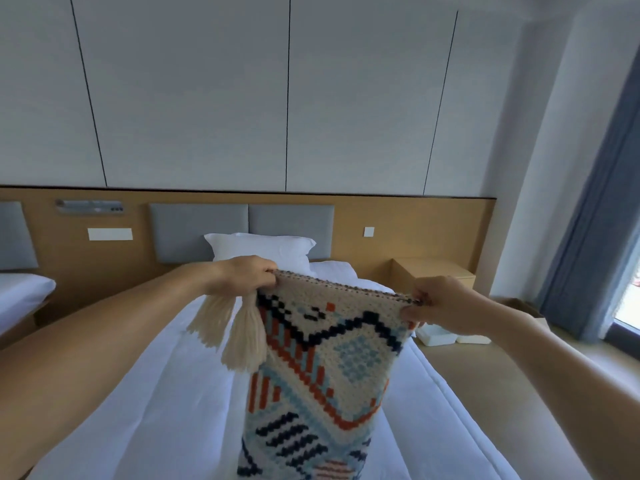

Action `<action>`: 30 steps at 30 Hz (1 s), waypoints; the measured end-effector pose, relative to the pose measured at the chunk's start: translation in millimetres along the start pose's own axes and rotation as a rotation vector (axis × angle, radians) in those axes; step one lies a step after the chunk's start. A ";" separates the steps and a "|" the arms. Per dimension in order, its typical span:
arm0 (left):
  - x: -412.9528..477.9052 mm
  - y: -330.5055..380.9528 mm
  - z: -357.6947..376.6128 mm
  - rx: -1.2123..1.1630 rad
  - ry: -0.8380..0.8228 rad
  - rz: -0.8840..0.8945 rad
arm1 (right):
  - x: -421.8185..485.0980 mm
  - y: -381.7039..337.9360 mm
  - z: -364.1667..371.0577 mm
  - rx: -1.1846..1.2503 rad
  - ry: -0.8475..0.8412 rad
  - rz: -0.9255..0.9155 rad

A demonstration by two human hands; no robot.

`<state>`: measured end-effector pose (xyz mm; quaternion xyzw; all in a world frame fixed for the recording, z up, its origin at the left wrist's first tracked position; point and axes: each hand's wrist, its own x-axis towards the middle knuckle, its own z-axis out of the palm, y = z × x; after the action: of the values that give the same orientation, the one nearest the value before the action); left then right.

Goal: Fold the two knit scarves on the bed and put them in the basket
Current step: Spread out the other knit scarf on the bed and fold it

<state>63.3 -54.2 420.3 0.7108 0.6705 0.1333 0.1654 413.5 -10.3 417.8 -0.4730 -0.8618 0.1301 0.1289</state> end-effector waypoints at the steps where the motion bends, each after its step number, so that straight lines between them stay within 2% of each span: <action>1: 6.8 4.5 -3.4 0.053 -0.017 0.002 | -1.5 8.4 -2.3 0.006 -0.013 -0.006; 4: 29.8 21.8 -10.0 0.169 -0.038 0.018 | -4.7 30.2 -9.3 0.099 -0.034 -0.036; 7: 57.7 51.2 -11.2 0.343 0.019 0.071 | -7.9 55.8 -19.5 0.198 0.003 -0.038; 11: 108.1 109.1 -3.6 0.493 0.103 0.147 | -14.3 103.2 -41.1 0.132 0.097 0.087; 14: 148.2 158.5 10.5 0.546 0.173 0.208 | -22.1 141.8 -59.2 0.185 0.220 0.221; 16: 172.3 190.3 17.8 0.547 0.250 0.271 | -29.5 161.5 -71.2 0.325 0.339 0.314; 19: 202.5 233.9 21.3 0.533 0.365 0.354 | -45.6 177.5 -91.7 0.602 0.521 0.353; 21: 216.8 257.1 20.3 0.545 0.432 0.391 | -57.4 183.7 -108.4 0.671 0.638 0.341; 25: 234.0 278.6 22.4 0.561 0.505 0.503 | -81.7 181.9 -131.4 0.644 0.762 0.301; 30: 218.3 260.2 46.6 0.538 0.530 0.651 | -104.3 157.5 -114.3 0.418 0.688 0.280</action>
<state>333.2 148.9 478.6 0.8423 0.4436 0.1766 -0.2503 630.2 -5.4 459.6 -0.5652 -0.6510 0.1528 0.4831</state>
